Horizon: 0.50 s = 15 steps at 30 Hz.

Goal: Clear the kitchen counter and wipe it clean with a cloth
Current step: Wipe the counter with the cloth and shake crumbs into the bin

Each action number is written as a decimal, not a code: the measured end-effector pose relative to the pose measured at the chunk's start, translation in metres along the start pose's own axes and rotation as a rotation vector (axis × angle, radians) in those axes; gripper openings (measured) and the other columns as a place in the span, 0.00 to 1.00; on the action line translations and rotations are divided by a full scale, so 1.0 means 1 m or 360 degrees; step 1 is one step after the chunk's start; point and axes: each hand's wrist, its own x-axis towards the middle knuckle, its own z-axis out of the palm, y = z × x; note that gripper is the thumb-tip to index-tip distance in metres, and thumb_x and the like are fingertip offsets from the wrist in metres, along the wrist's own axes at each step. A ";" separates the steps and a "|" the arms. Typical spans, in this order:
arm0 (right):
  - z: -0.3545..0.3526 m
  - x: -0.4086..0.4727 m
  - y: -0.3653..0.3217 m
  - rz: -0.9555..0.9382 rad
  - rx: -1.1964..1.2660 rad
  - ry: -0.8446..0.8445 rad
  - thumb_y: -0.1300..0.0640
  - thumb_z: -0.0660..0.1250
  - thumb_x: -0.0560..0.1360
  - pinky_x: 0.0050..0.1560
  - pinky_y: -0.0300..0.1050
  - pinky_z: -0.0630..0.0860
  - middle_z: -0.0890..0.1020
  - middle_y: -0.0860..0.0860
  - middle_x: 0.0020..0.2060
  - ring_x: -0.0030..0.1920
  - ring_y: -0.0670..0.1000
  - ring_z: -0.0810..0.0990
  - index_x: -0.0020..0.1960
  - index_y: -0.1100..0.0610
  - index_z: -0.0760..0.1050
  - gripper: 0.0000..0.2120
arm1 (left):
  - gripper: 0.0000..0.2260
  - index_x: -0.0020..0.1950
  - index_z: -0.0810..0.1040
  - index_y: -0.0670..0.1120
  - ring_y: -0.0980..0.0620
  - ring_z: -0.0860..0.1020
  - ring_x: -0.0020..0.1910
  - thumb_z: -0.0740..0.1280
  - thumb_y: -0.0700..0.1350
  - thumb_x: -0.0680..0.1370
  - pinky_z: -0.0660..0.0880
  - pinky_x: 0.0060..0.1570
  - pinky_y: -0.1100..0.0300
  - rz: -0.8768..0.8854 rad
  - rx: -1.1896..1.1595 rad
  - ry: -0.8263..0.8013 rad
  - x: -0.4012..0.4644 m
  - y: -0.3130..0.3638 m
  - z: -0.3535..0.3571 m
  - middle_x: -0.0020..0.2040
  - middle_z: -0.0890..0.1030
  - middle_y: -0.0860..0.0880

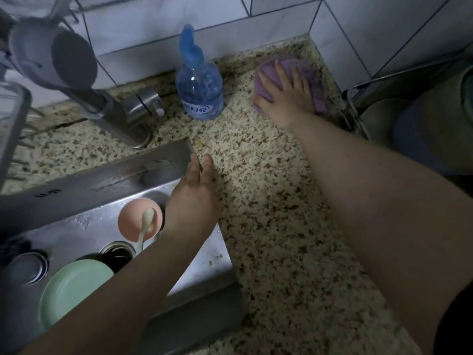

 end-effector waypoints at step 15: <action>0.049 -0.242 -0.001 -0.0421 -0.0032 0.0066 0.34 0.46 0.80 0.79 0.56 0.43 0.50 0.44 0.81 0.80 0.56 0.45 0.79 0.36 0.47 0.28 | 0.24 0.80 0.55 0.50 0.46 0.49 0.80 0.55 0.44 0.83 0.54 0.74 0.53 0.0252 -0.0214 -0.0289 -0.075 -0.018 -0.001 0.81 0.49 0.47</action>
